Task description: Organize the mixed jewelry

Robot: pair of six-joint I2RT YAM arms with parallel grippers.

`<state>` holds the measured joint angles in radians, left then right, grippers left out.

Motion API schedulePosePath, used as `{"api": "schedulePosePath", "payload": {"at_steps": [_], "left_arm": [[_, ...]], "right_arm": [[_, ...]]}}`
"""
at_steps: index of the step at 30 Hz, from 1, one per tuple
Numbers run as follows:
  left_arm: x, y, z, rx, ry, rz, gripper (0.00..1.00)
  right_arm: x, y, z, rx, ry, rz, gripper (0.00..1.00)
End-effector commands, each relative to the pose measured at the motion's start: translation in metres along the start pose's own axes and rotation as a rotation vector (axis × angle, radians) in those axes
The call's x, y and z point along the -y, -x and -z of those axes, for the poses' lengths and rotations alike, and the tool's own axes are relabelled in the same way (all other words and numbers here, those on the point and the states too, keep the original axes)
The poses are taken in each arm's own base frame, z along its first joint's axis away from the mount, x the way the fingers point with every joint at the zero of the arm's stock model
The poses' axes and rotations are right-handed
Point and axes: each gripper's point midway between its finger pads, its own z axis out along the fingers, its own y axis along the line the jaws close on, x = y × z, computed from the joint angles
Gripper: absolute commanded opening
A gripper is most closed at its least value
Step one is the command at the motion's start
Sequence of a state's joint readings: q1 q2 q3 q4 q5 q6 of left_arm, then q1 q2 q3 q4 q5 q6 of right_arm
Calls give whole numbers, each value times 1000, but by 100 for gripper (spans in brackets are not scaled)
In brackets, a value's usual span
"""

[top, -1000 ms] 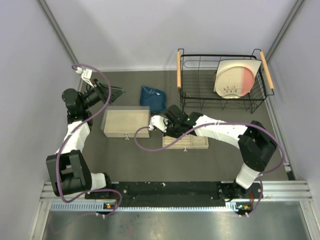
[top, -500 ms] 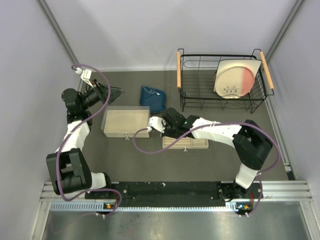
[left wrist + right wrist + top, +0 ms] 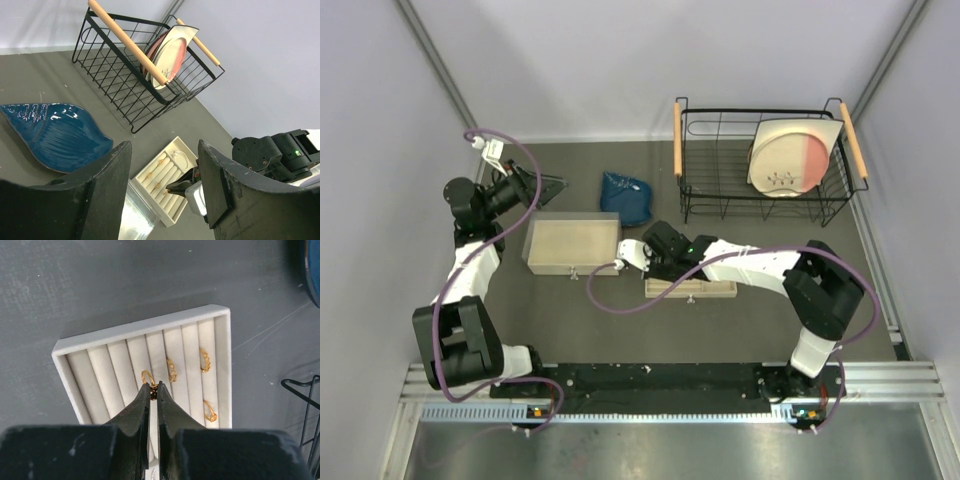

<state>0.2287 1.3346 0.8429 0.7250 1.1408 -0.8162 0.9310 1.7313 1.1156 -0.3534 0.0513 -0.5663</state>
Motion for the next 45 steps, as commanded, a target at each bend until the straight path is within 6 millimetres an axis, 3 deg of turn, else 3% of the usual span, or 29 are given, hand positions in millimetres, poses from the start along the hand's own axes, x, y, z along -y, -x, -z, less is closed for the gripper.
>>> {"api": "schedulePosePath", "payload": {"at_steps": [1, 23, 30, 34, 40, 42, 45], "left_arm": [[-2, -2, 3, -3, -7, -24, 61], [-6, -6, 6, -5, -3, -9, 60], [-7, -8, 8, -9, -2, -7, 60], [-9, -9, 8, -13, -2, -12, 60], [-11, -6, 7, -21, 2, -21, 60], [-12, -2, 6, -27, 3, -33, 61], [-28, -2, 6, -59, 67, -42, 61]], "right_arm": [[-7, 4, -4, 21, 10, 15, 0], [-38, -16, -29, -49, 55, 30, 0], [-26, -11, -15, -50, 9, 19, 1], [-8, 5, 4, -23, -54, 4, 23], [25, 35, 50, 43, -157, -19, 46], [28, 35, 61, 35, -164, -25, 56], [30, 29, 82, 29, -178, -35, 58]]}}
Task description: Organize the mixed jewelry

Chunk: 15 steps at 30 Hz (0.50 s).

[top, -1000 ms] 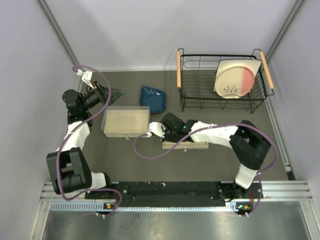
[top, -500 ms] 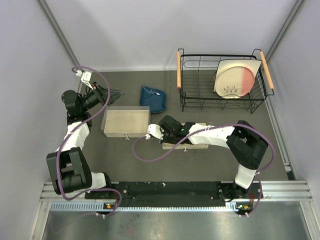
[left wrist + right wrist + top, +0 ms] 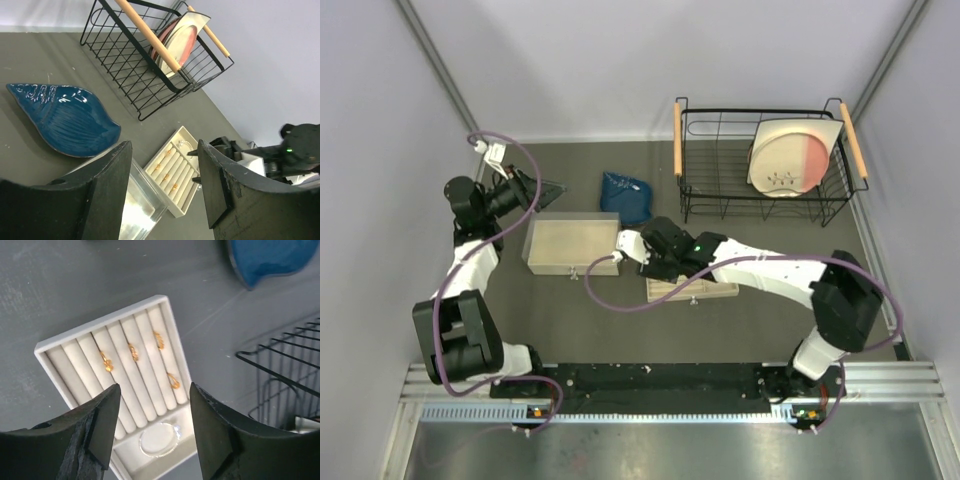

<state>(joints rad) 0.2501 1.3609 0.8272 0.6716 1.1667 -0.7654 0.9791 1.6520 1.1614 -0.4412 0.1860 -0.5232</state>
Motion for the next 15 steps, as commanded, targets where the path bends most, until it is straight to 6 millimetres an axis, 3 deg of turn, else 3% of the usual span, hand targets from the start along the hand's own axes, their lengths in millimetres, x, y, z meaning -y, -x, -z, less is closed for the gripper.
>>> {"api": "schedulePosePath", "payload": {"at_steps": [1, 2, 4, 6, 7, 8, 10, 15], "left_arm": [[-16, 12, 0, -36, 69, -72, 61], [-18, 20, 0, -38, 87, -99, 61], [-34, 16, 2, -73, 153, -104, 61], [-42, 28, 3, -79, 206, -170, 62], [-49, 24, 4, -97, 234, -145, 62], [-54, 22, 6, -112, 262, -125, 62], [-69, 32, 10, -108, 334, -152, 63], [-98, 37, 26, -102, 460, -117, 63]], "right_arm": [[20, 9, 51, 44, -62, -31, 59], [19, 2, 55, 37, -56, -32, 59], [13, -26, 61, -19, -15, -41, 59], [14, -53, 62, -70, 13, -71, 60], [5, -74, 64, -120, 53, -61, 60], [2, -82, 68, -122, 73, -62, 60], [-7, -110, 68, -165, 109, -39, 60], [-32, -136, 65, -192, 168, 8, 61]]}}
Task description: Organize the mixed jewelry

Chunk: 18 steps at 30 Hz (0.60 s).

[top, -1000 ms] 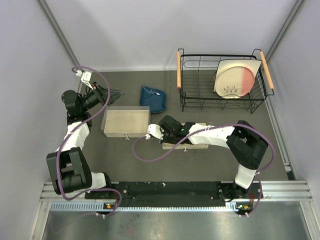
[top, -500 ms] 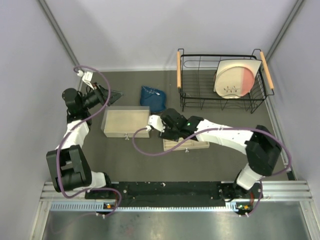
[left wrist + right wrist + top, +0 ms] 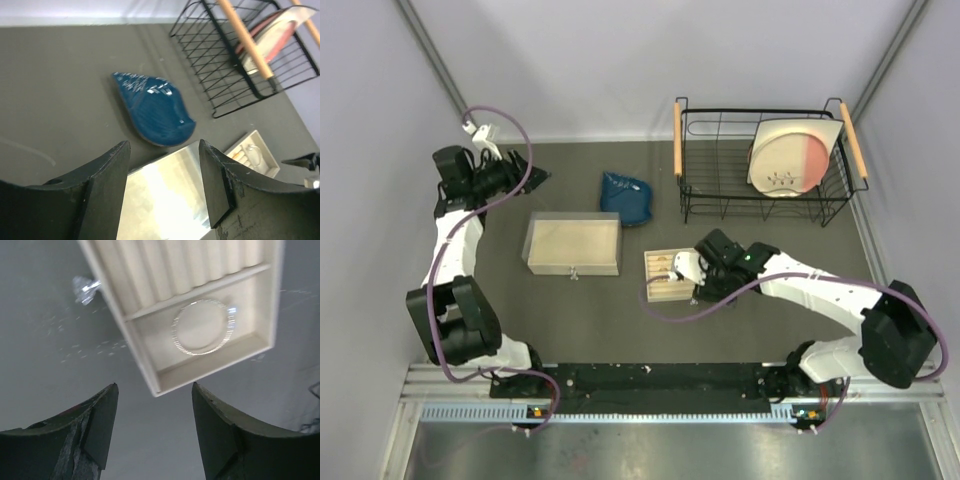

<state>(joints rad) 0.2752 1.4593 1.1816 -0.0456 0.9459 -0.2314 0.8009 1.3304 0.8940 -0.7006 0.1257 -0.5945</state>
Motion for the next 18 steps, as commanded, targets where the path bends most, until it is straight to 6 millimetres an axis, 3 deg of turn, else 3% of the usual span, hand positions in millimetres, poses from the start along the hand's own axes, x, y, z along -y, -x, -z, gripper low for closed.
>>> {"api": "schedulePosePath", "payload": {"at_steps": [1, 10, 18], "left_arm": [[-40, -8, 8, -36, 146, 23, 63], [-54, -13, 15, -45, 179, 40, 63], [-66, -16, 17, -50, 193, 53, 63]], "right_arm": [[-19, -9, -3, 8, 76, 68, 62], [-21, -4, -33, 12, 86, 105, 62], [-20, 4, -45, 17, 103, 117, 60]]}}
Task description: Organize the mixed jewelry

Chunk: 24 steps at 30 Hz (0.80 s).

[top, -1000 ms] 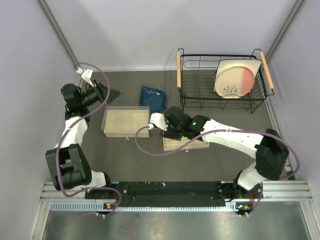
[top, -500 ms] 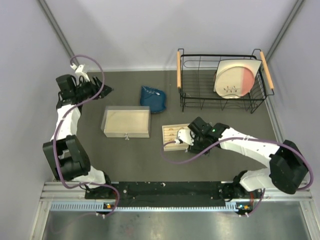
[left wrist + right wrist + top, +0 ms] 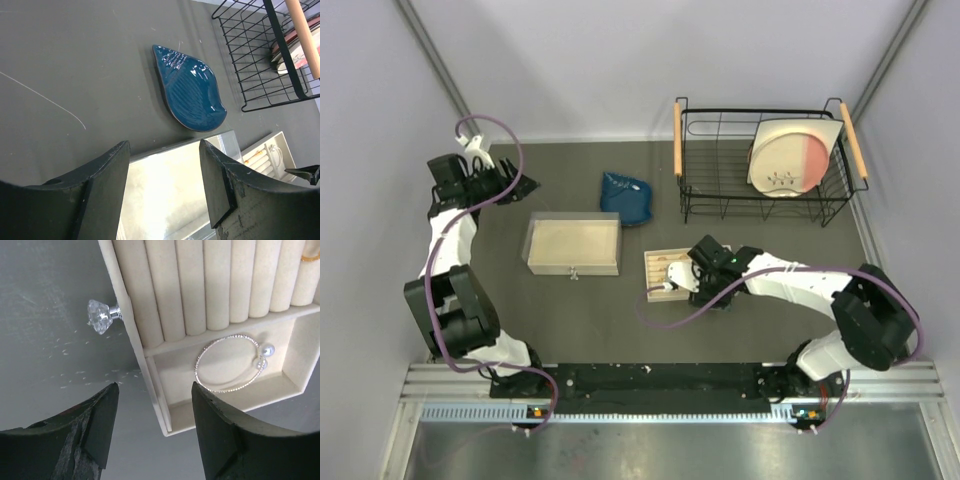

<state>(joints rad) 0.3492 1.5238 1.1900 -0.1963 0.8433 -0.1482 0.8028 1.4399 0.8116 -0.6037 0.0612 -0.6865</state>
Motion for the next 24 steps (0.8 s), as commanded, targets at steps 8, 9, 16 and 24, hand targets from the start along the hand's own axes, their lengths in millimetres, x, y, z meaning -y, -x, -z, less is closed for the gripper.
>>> {"api": "schedulePosePath", "payload": {"at_steps": [8, 9, 16, 24], "left_arm": [[-17, 10, 0, 15, 17, -27, 63], [-19, 9, -1, 11, 18, -23, 63], [-27, 1, -3, -4, 26, -10, 63], [-52, -5, -7, -13, 132, 21, 62]], "right_arm": [[3, 23, -16, 53, 33, 2, 46], [0, 25, -18, 62, 54, 0, 44], [-6, 29, -23, 72, 87, -15, 8], [-5, 43, 4, 119, 69, 6, 0]]}}
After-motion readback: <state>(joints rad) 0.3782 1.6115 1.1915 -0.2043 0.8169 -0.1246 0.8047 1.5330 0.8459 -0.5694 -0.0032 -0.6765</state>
